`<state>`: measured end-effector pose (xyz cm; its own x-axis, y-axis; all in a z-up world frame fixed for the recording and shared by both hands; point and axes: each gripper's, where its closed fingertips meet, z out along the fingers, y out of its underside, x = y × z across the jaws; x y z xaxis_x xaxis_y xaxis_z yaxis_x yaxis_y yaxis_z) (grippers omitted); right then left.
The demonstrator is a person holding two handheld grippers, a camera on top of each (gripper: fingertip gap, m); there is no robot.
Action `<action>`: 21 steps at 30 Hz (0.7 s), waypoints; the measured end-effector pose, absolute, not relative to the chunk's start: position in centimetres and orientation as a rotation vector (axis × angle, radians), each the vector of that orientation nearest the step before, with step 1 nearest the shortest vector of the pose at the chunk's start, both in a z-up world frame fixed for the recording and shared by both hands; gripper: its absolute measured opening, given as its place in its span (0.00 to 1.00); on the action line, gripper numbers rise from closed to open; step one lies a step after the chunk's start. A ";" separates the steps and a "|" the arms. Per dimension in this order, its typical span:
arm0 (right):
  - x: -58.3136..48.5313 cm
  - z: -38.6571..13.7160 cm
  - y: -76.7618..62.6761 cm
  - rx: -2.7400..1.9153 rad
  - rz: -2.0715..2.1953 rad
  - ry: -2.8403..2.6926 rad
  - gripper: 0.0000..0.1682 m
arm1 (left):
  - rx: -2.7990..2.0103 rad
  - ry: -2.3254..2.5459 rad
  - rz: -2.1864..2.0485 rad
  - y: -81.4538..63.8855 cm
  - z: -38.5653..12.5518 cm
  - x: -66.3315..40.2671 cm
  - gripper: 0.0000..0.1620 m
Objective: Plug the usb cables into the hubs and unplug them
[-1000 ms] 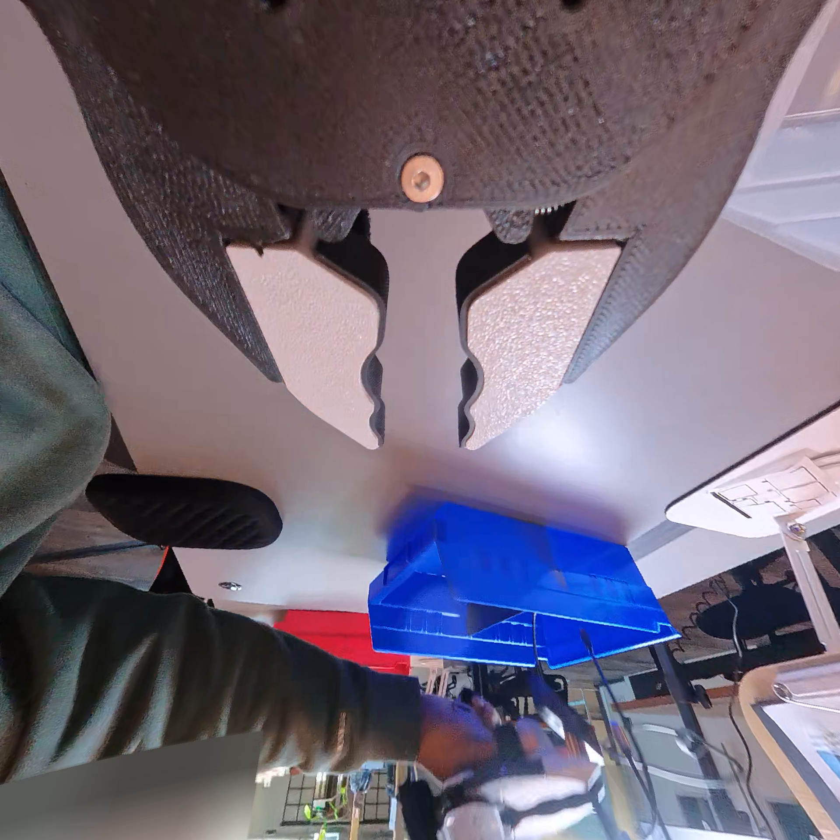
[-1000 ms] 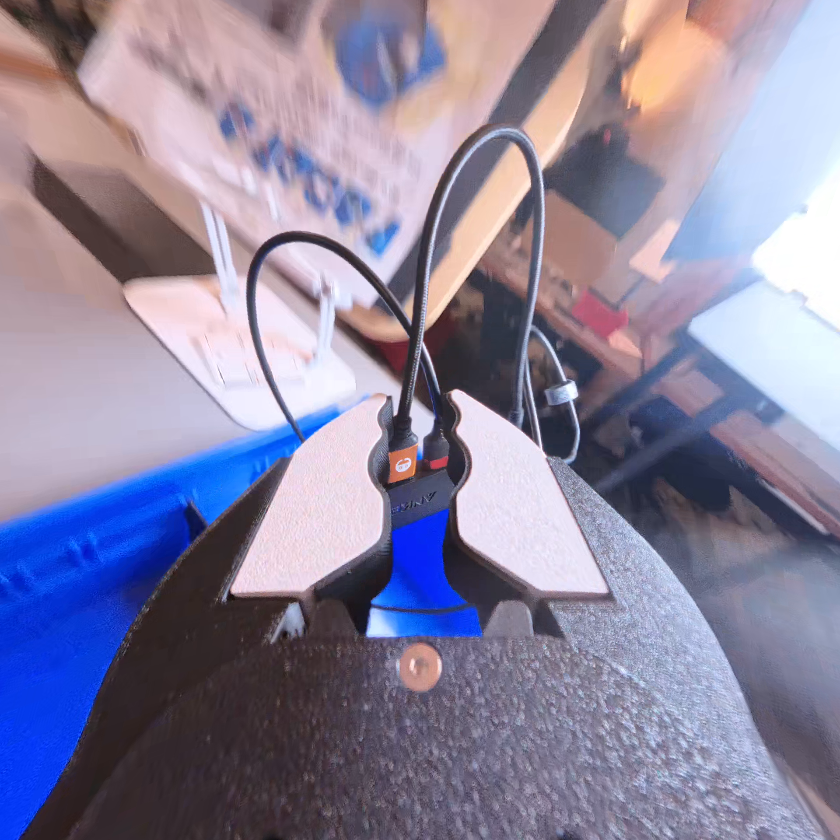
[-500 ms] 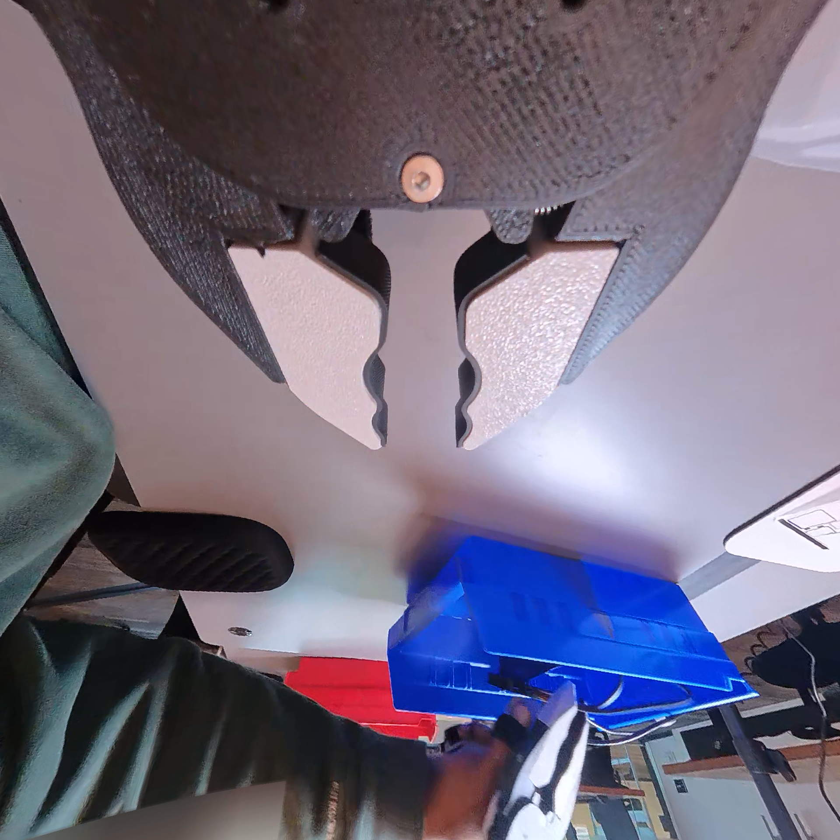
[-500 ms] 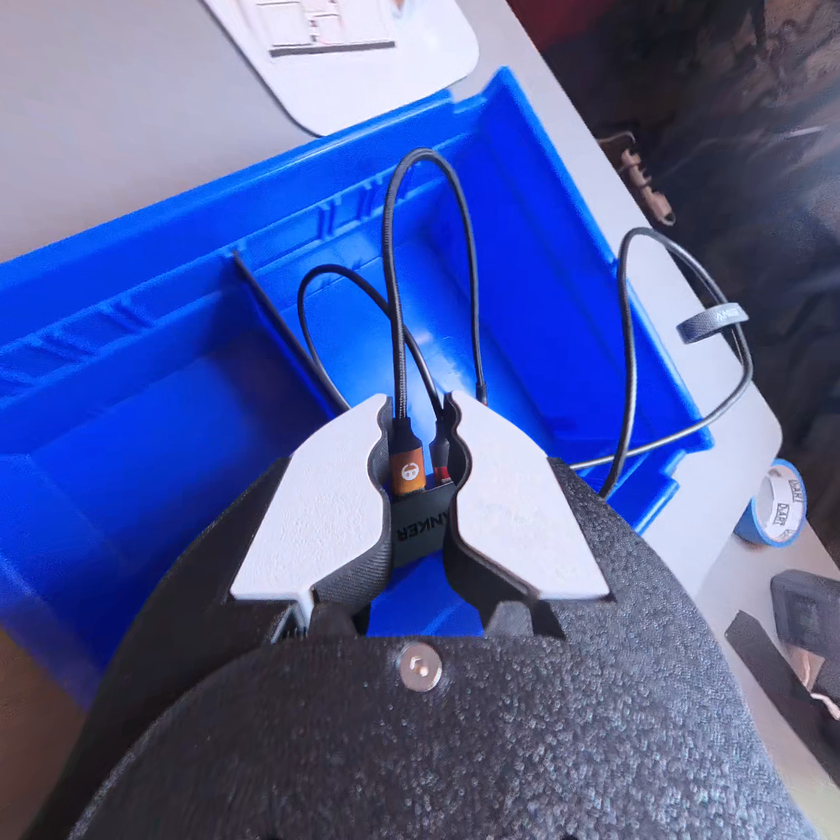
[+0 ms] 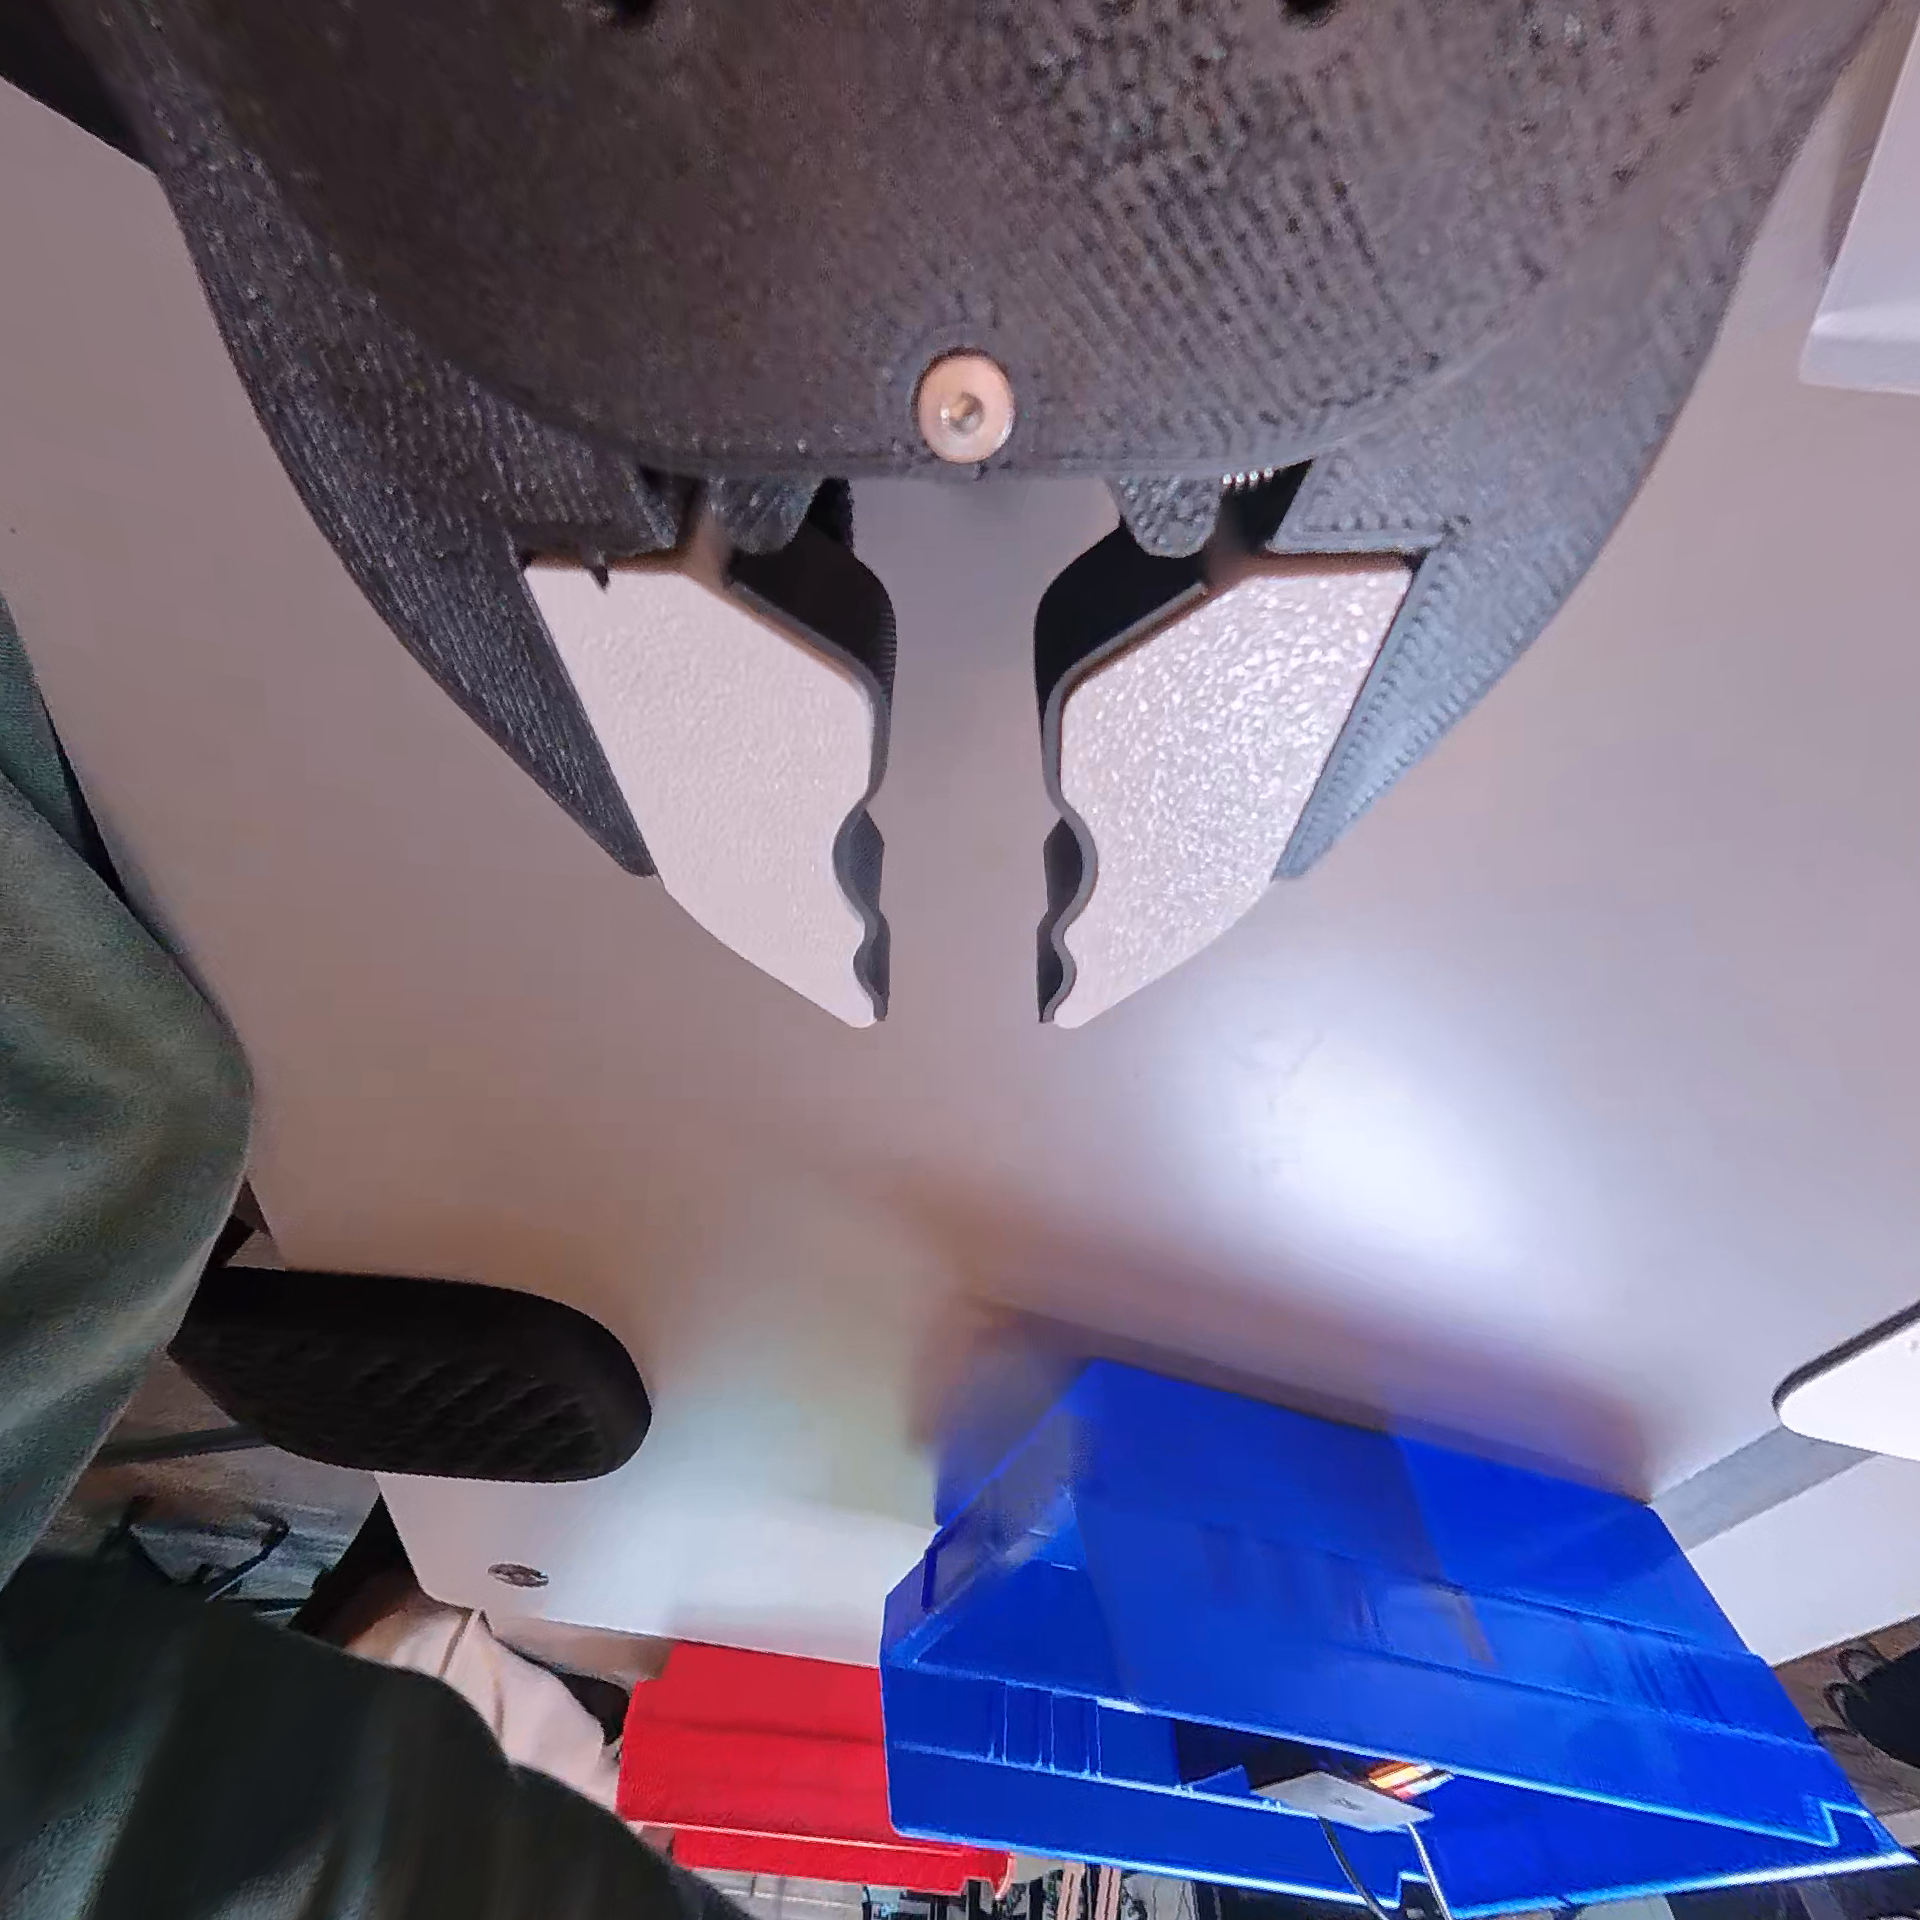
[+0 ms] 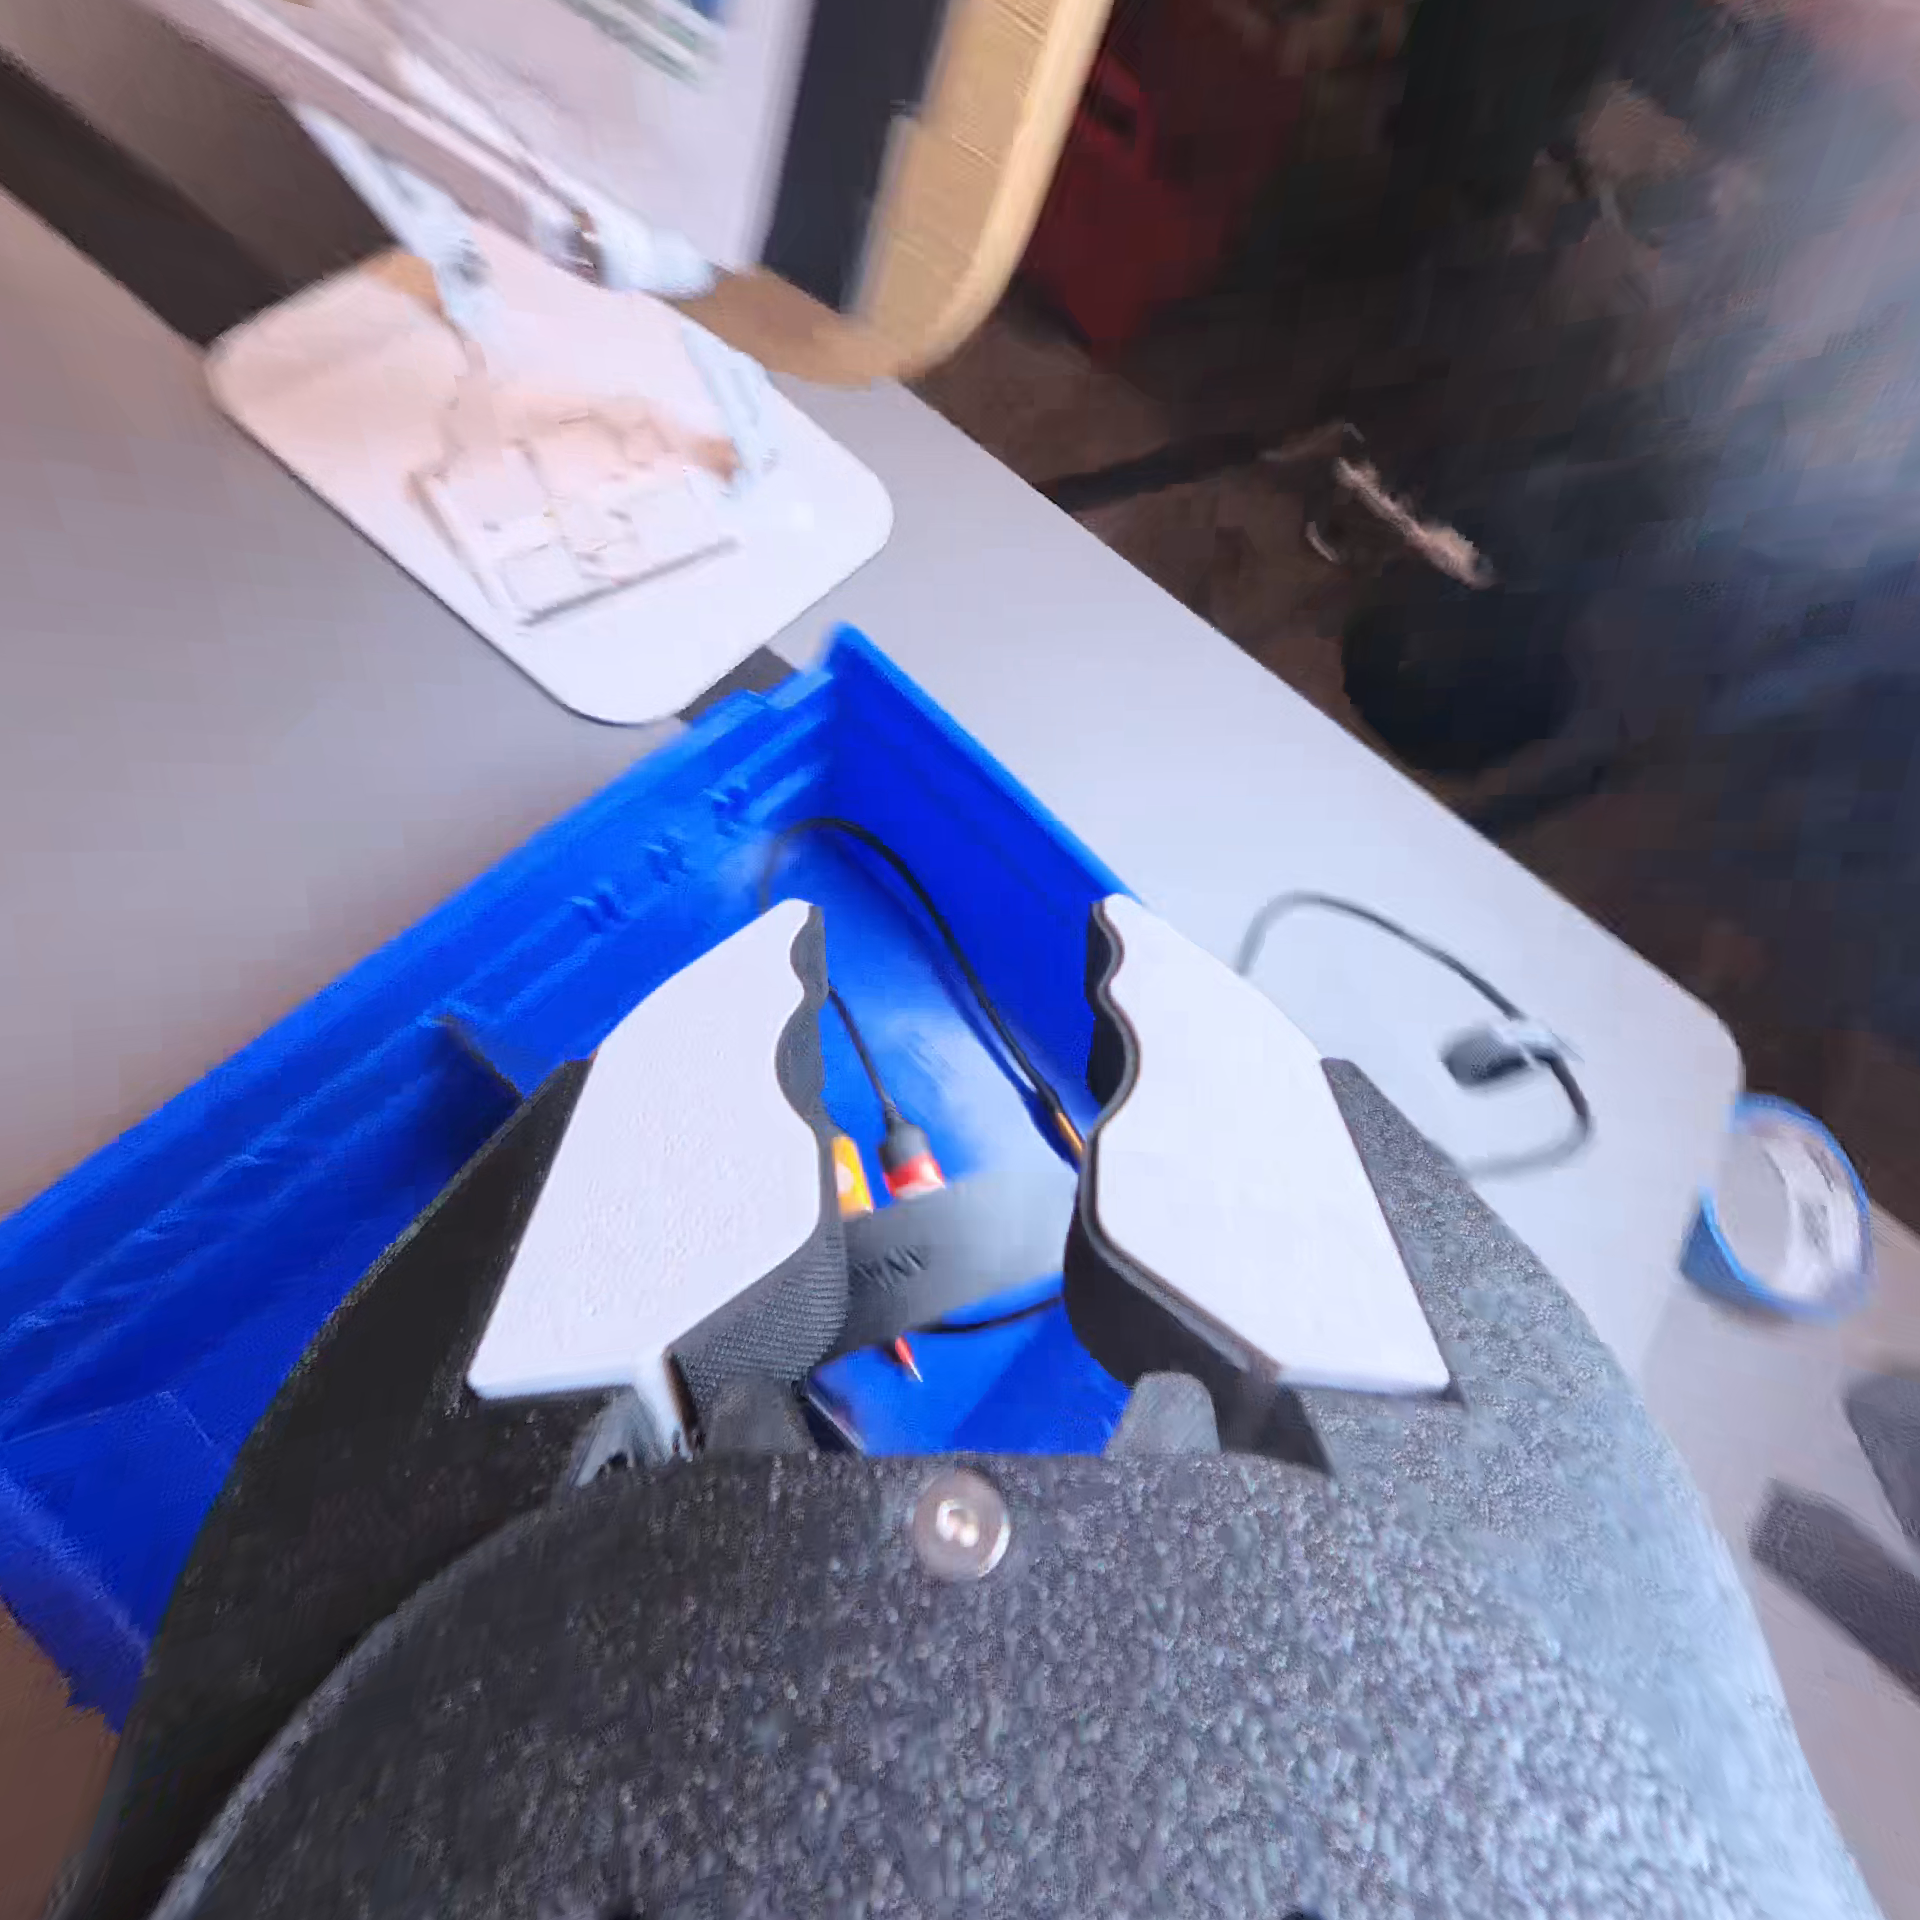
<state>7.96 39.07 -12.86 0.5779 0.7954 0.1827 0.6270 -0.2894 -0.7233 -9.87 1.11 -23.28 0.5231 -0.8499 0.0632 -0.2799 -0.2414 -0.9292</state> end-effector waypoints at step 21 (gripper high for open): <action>11.6 -19.3 40.7 -2.317 0.145 -0.936 0.01 | -1.824 1.039 -0.696 0.2 -24.7 -9.2 0.16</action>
